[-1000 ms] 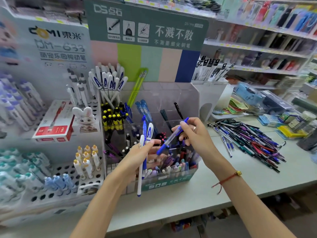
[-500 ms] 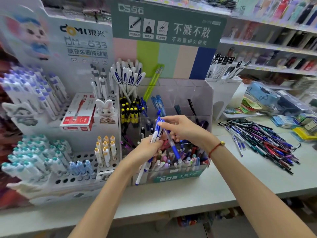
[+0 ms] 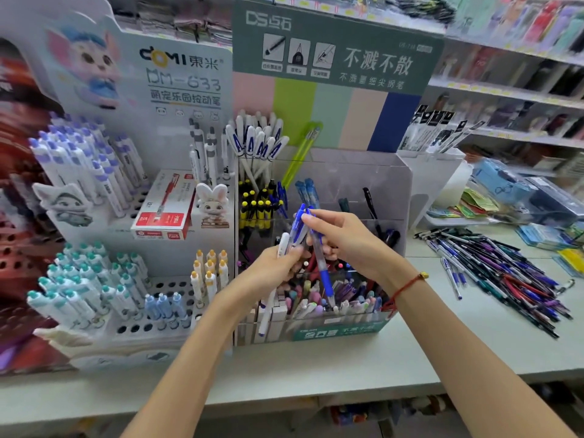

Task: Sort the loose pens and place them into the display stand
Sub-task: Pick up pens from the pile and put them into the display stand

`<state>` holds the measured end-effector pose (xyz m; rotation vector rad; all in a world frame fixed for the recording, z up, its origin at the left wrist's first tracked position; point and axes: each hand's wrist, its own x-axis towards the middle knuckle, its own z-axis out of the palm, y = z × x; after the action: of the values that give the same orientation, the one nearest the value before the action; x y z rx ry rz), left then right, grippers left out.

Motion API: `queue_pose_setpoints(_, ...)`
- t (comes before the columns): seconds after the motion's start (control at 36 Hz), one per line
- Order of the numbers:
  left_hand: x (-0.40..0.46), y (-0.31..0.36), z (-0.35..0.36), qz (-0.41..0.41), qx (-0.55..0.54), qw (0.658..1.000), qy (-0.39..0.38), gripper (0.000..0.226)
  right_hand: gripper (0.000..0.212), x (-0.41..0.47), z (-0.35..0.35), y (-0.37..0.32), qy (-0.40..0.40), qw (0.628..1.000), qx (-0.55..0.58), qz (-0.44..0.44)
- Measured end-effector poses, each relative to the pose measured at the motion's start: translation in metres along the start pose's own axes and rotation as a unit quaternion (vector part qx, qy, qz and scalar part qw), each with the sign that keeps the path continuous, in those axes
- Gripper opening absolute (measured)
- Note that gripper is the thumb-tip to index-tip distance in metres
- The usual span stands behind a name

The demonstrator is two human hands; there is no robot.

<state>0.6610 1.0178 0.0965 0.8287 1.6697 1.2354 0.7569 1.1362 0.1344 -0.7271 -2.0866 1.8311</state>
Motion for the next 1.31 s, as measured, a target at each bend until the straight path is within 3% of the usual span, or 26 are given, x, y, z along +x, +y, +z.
queue_pose_setpoints(0.11, -0.002, 0.006, 0.002, 0.006, 0.054, 0.998, -0.043, 0.010, 0.018, -0.002, -0.001, -0.007, -0.045, 0.997, -0.062, 0.014)
queue_pose_setpoints(0.19, -0.002, 0.006, 0.002, 0.011, 0.041, 0.997, -0.059, 0.021, 0.017, -0.001, 0.000, -0.010, -0.015, 0.994, -0.108, -0.003)
queue_pose_setpoints(0.39, -0.004, 0.000, 0.003, 0.010, -0.011, 1.000, -0.009, 0.021, 0.021, 0.000, 0.001, -0.006, 0.082, 0.996, 0.014, -0.034)
queue_pose_setpoints(0.5, -0.002, 0.001, -0.009, 0.014, -0.069, 0.997, 0.032, 0.022, 0.014, 0.001, 0.002, -0.010, 0.188, 0.978, 0.018, -0.090)
queue_pose_setpoints(0.58, -0.005, -0.010, -0.026, -0.002, -0.077, 0.995, 0.059, 0.019, 0.016, 0.005, -0.011, -0.019, 0.307, 0.942, 0.072, -0.113)
queue_pose_setpoints(0.72, -0.008, -0.018, -0.039, -0.012, -0.214, 0.965, 0.154, 0.016, 0.017, 0.022, -0.014, -0.029, 0.407, 0.892, -0.047, -0.190)
queue_pose_setpoints(0.81, -0.012, -0.018, -0.038, -0.008, -0.226, 0.960, 0.166, 0.019, 0.018, 0.040, -0.004, -0.031, 0.405, 0.871, -0.154, -0.234)
queue_pose_setpoints(0.94, -0.016, -0.016, -0.037, -0.017, -0.249, 0.950, 0.186, 0.019, 0.026, 0.057, 0.011, -0.023, 0.291, 0.872, -0.333, -0.209)
queue_pose_setpoints(1.03, -0.016, -0.013, -0.039, -0.020, -0.259, 0.947, 0.189, 0.019, 0.026, 0.056, 0.012, -0.018, 0.255, 0.872, -0.379, -0.177)
queue_pose_setpoints(1.14, -0.018, -0.011, -0.042, -0.021, -0.283, 0.941, 0.185, 0.019, 0.021, 0.044, 0.004, -0.029, 0.326, 0.877, -0.266, -0.233)
queue_pose_setpoints(1.22, -0.018, -0.011, -0.042, -0.022, -0.331, 0.927, 0.175, 0.019, 0.021, 0.041, 0.002, -0.036, 0.394, 0.859, -0.167, -0.281)
queue_pose_setpoints(1.31, -0.019, -0.013, -0.039, -0.009, -0.359, 0.919, 0.160, 0.025, 0.028, 0.046, 0.006, -0.035, 0.407, 0.842, -0.172, -0.309)
